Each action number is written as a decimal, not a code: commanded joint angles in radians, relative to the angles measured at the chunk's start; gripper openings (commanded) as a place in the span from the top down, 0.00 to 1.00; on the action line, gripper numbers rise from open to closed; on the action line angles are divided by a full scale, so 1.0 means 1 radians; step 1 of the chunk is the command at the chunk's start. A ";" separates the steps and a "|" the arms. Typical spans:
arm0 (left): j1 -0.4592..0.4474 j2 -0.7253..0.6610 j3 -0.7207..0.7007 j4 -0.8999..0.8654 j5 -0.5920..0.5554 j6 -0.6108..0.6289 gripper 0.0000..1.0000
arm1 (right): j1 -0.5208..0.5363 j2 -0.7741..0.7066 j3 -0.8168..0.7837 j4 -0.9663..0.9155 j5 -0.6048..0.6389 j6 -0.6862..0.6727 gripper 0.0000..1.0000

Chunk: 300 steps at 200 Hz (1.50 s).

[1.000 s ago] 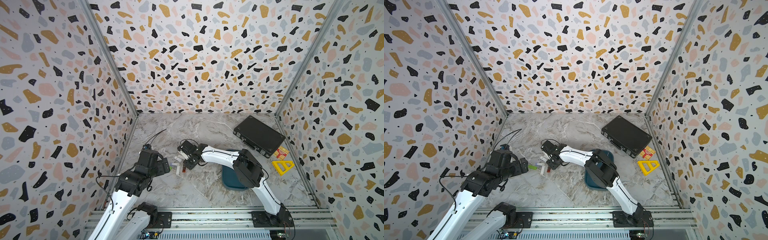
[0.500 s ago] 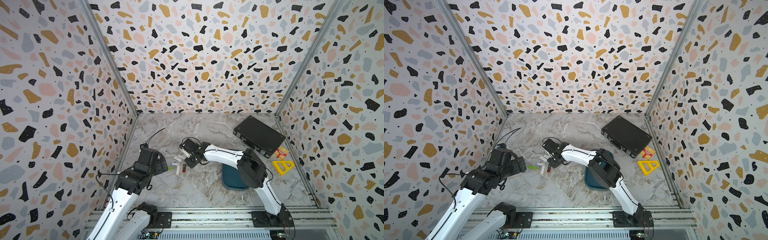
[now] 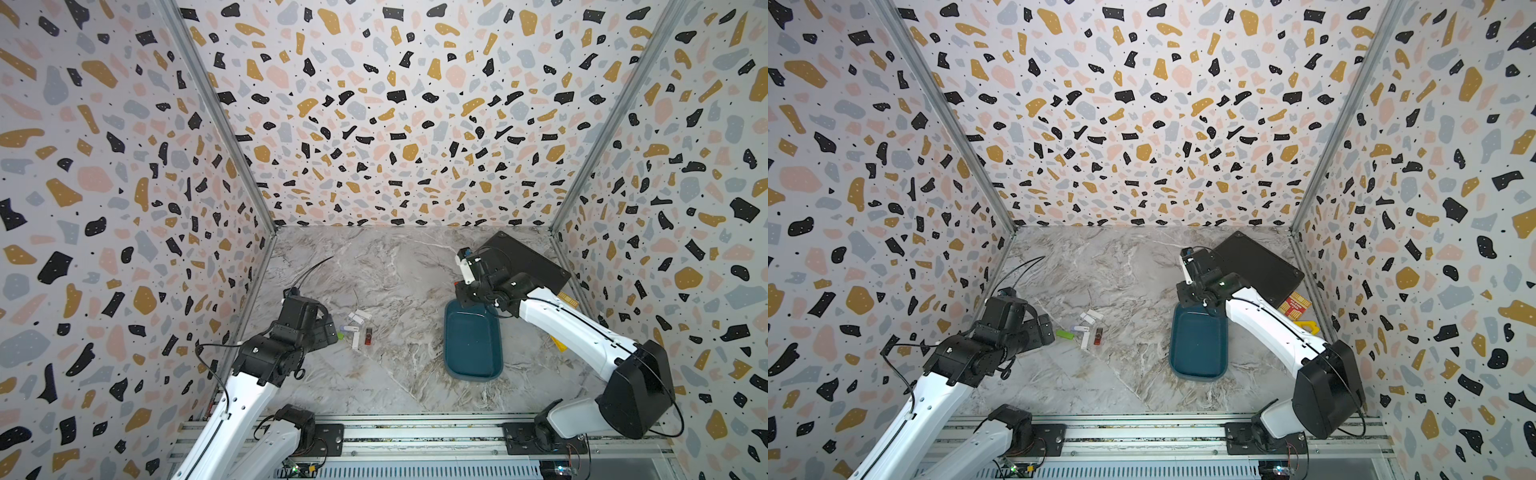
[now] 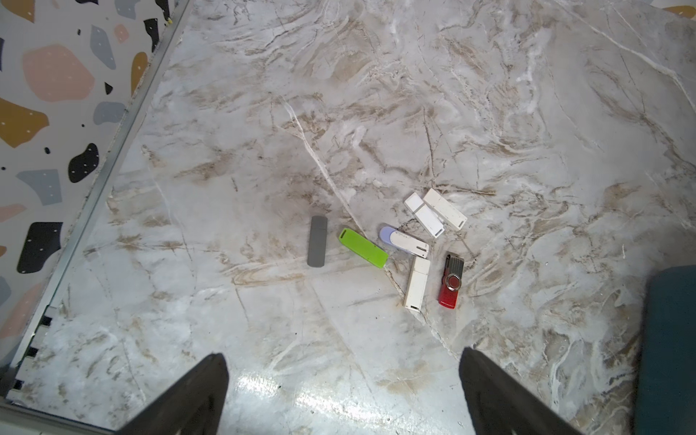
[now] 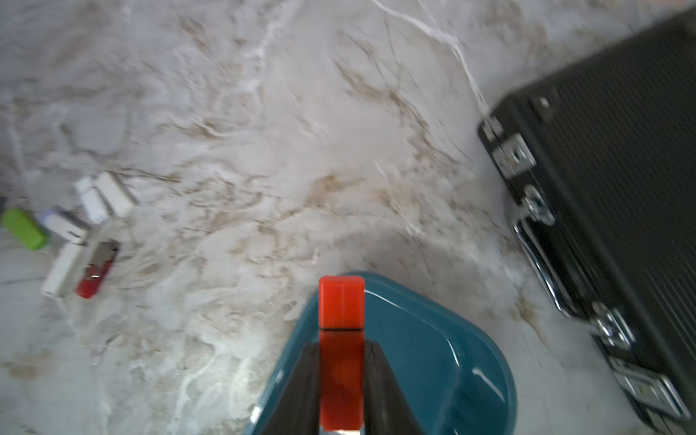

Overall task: Put the usb flash drive into the storage box
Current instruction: Place the USB flash in the storage box, then pick up the USB flash from the center of the board.

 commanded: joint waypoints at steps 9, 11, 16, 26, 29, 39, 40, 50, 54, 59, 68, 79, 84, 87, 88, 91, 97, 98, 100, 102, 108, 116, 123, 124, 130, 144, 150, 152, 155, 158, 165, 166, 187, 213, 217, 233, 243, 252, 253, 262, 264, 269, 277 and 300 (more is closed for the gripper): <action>-0.005 -0.001 0.013 0.026 0.023 0.020 0.00 | -0.015 0.017 -0.087 -0.042 0.007 0.028 0.79; -0.005 0.000 0.012 0.027 0.024 0.020 0.00 | -0.016 0.020 -0.092 -0.040 0.009 0.029 0.79; -0.006 0.000 0.012 0.029 0.025 0.021 0.00 | -0.018 0.027 -0.105 -0.034 0.014 0.035 0.79; -0.008 0.002 0.012 0.028 0.027 0.022 0.00 | -0.021 0.046 -0.128 -0.009 0.010 0.041 0.79; -0.010 0.004 0.012 0.028 0.028 0.022 0.00 | -0.021 0.054 -0.132 -0.002 0.010 0.042 0.79; -0.011 0.008 0.012 0.029 0.033 0.024 0.00 | -0.021 0.085 -0.139 0.016 -0.004 0.046 0.79; -0.012 0.008 0.013 0.029 0.034 0.024 0.00 | -0.021 0.088 -0.140 0.018 -0.007 0.045 0.79; -0.016 0.011 0.011 0.032 0.043 0.029 0.00 | -0.021 0.120 -0.138 0.038 -0.035 0.048 0.79; -0.019 0.013 0.011 0.035 0.048 0.036 0.00 | -0.022 0.131 -0.136 0.048 -0.046 0.050 0.79; -0.024 0.013 0.009 0.035 0.044 0.040 0.00 | -0.022 0.143 -0.135 0.056 -0.058 0.055 0.79; -0.028 0.014 0.006 0.036 0.036 0.040 0.00 | -0.021 0.160 -0.132 0.078 -0.086 0.067 0.78; -0.028 0.022 0.003 0.040 0.043 0.041 0.00 | -0.021 0.181 -0.133 0.112 -0.125 0.088 0.77; -0.027 0.024 0.002 0.043 0.048 0.042 0.01 | -0.022 0.192 -0.132 0.125 -0.147 0.095 0.77; -0.028 0.028 0.002 0.046 0.053 0.043 0.00 | -0.021 0.199 -0.128 0.129 -0.154 0.097 0.77; -0.028 0.028 0.002 0.046 0.055 0.043 0.00 | -0.021 0.200 -0.127 0.129 -0.157 0.098 0.77; -0.028 0.032 0.000 0.046 0.056 0.044 0.01 | -0.021 0.209 -0.123 0.129 -0.161 0.100 0.77; -0.030 0.040 0.000 0.049 0.065 0.046 0.01 | -0.021 0.223 -0.113 0.127 -0.161 0.102 0.76; -0.030 0.042 0.000 0.050 0.066 0.046 0.01 | -0.021 0.225 -0.112 0.126 -0.162 0.103 0.75; -0.029 0.043 0.001 0.049 0.068 0.047 0.01 | -0.021 0.230 -0.109 0.126 -0.162 0.103 0.75; -0.030 0.047 0.001 0.049 0.071 0.048 0.01 | -0.021 0.234 -0.108 0.127 -0.161 0.104 0.74; -0.033 0.055 0.003 0.049 0.077 0.048 0.02 | -0.022 0.241 -0.104 0.127 -0.159 0.104 0.73; -0.038 0.067 0.004 0.050 0.082 0.050 0.02 | -0.021 0.245 -0.100 0.127 -0.161 0.106 0.70; -0.045 0.074 0.003 0.054 0.093 0.052 0.03 | -0.021 0.238 -0.100 0.126 -0.168 0.107 0.65; -0.046 0.075 0.003 0.054 0.096 0.052 0.03 | -0.021 0.237 -0.099 0.127 -0.169 0.107 0.64; -0.052 0.082 0.003 0.061 0.120 0.057 0.03 | -0.022 0.226 -0.099 0.120 -0.178 0.107 0.59; -0.065 0.100 -0.001 0.090 0.167 0.072 0.07 | -0.022 0.173 -0.105 0.100 -0.183 0.102 0.53; -0.065 0.113 -0.002 0.109 0.193 0.079 0.09 | -0.022 0.143 -0.113 0.091 -0.172 0.096 0.52; -0.065 0.119 -0.002 0.112 0.203 0.082 0.10 | -0.022 0.132 -0.115 0.086 -0.167 0.095 0.52; -0.065 0.128 0.000 0.118 0.217 0.084 0.12 | -0.022 0.117 -0.118 0.079 -0.160 0.092 0.52; -0.065 0.139 0.002 0.121 0.229 0.085 0.14 | -0.021 0.101 -0.122 0.073 -0.152 0.088 0.52; -0.068 0.165 0.009 0.122 0.251 0.079 0.17 | -0.022 0.063 -0.133 0.057 -0.137 0.081 0.52; -0.070 0.168 0.009 0.123 0.254 0.077 0.17 | -0.022 0.058 -0.135 0.055 -0.135 0.079 0.52; -0.153 0.256 0.012 0.173 0.239 0.043 0.23 | -0.022 -0.040 -0.167 0.026 -0.130 0.062 0.52; -0.264 0.424 0.039 0.206 0.162 0.009 0.28 | -0.022 -0.120 -0.188 0.004 -0.134 0.055 0.52; -0.270 0.451 0.042 0.208 0.150 0.004 0.29 | -0.021 -0.130 -0.191 0.002 -0.132 0.054 0.51; -0.284 0.534 0.044 0.242 0.132 -0.006 0.33 | -0.021 -0.156 -0.204 0.001 -0.119 0.051 0.50; -0.286 0.570 0.036 0.268 0.126 -0.004 0.34 | -0.021 -0.166 -0.209 -0.006 -0.112 0.049 0.50; -0.286 0.598 0.033 0.283 0.124 -0.006 0.34 | -0.022 -0.173 -0.213 -0.011 -0.107 0.047 0.50; -0.286 0.601 0.032 0.285 0.125 -0.006 0.34 | -0.022 -0.173 -0.214 -0.012 -0.107 0.047 0.50; -0.286 0.624 0.028 0.301 0.122 -0.004 0.36 | -0.021 -0.178 -0.219 -0.012 -0.101 0.047 0.50; -0.286 0.629 0.026 0.304 0.122 -0.004 0.36 | -0.022 -0.180 -0.221 -0.011 -0.101 0.047 0.50; -0.286 0.641 0.026 0.313 0.124 -0.005 0.37 | -0.022 -0.181 -0.225 -0.008 -0.100 0.047 0.50; -0.287 0.662 0.026 0.323 0.126 -0.002 0.37 | -0.021 -0.182 -0.229 -0.003 -0.100 0.047 0.50; -0.287 0.726 0.049 0.341 0.124 0.019 0.40 | -0.022 -0.175 -0.230 -0.001 -0.105 0.047 0.50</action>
